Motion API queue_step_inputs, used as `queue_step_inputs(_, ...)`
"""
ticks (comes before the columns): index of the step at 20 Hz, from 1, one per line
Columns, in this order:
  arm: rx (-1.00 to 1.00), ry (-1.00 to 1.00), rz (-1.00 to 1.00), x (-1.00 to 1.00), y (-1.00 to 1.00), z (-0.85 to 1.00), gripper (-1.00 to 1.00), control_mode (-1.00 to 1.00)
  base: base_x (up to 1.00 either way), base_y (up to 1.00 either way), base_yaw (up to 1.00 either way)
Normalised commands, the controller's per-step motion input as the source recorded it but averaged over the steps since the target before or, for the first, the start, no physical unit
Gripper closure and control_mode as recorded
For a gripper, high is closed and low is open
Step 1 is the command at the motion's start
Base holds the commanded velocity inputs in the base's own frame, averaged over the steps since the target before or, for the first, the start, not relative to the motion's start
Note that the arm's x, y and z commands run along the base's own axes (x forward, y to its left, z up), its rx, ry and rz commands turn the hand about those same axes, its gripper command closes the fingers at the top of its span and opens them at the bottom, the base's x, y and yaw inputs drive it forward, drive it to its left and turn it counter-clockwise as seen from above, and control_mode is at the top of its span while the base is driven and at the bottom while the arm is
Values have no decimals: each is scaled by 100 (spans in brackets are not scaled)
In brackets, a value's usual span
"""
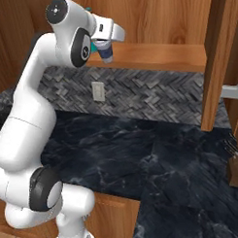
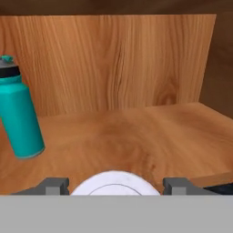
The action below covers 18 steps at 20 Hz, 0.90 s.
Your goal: Sort all alcoholic drinks to one cabinet, and non-alcoholic drinks to the other.
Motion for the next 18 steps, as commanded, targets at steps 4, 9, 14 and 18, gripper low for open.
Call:
queue_step_inputs(4,0,0,0,69,-17,-7,100,-100,0,0,0)
queue_step_inputs(9,0,0,0,66,-15,-8,100,-100,0,0,0)
queue_step_inputs(14,0,0,0,58,-15,-13,100,-100,0,0,0)
queue_step_inputs(18,0,0,0,58,-18,-3,100,-100,0,0,0)
